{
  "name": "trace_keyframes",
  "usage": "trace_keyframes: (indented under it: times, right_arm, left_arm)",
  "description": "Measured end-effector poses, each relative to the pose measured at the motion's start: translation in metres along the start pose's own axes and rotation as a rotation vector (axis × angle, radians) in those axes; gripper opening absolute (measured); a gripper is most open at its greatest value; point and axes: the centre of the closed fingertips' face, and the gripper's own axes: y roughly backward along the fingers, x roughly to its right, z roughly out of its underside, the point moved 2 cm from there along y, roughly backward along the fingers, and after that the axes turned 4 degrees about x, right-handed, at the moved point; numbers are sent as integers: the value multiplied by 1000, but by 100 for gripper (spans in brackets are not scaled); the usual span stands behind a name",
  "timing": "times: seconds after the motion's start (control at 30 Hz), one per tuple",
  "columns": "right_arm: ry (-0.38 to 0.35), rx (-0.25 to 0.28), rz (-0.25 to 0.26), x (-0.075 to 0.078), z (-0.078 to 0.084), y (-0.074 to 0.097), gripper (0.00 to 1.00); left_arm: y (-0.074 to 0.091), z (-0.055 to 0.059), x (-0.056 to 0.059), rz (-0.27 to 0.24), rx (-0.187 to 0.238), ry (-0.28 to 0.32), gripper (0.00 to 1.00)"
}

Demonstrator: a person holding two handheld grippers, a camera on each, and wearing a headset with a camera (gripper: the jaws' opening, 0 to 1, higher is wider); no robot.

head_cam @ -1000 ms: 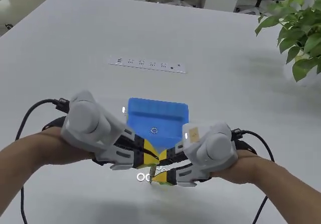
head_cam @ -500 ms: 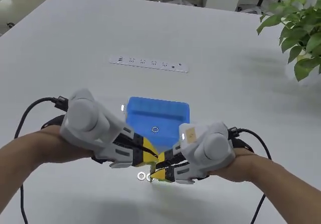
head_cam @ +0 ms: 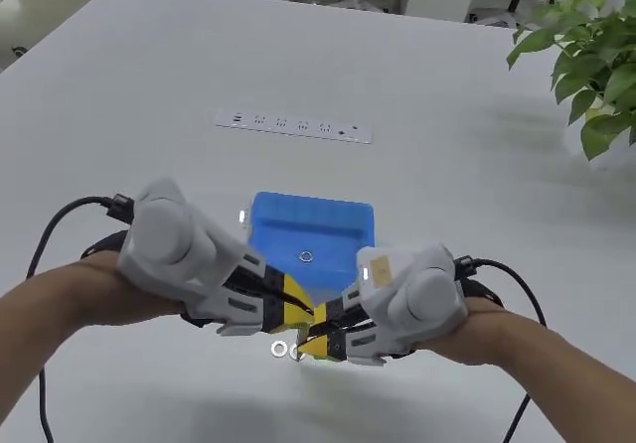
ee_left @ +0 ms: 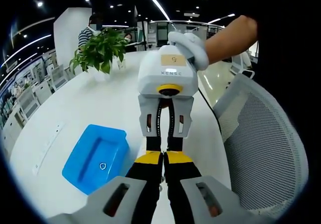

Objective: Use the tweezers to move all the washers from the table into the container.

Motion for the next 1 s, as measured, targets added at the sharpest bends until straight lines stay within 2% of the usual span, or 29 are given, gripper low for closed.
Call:
trace_keyframes:
  times: [0.47, 0.7, 0.87, 1.0]
  right_arm:
    - [-3, 7, 13, 4, -3, 2, 7]
    - [-11, 12, 16, 4, -5, 4, 7]
    - [-7, 17, 16, 5, -10, 6, 7]
    - [1, 21, 18, 7, -16, 10, 7]
  left_arm:
    - [2, -2, -3, -16, 10, 10, 8]
    - [10, -6, -5, -29, 50, 34, 14]
    - [16, -7, -8, -55, 84, 46, 25]
    - [21, -4, -11, -81, 88, 67, 35]
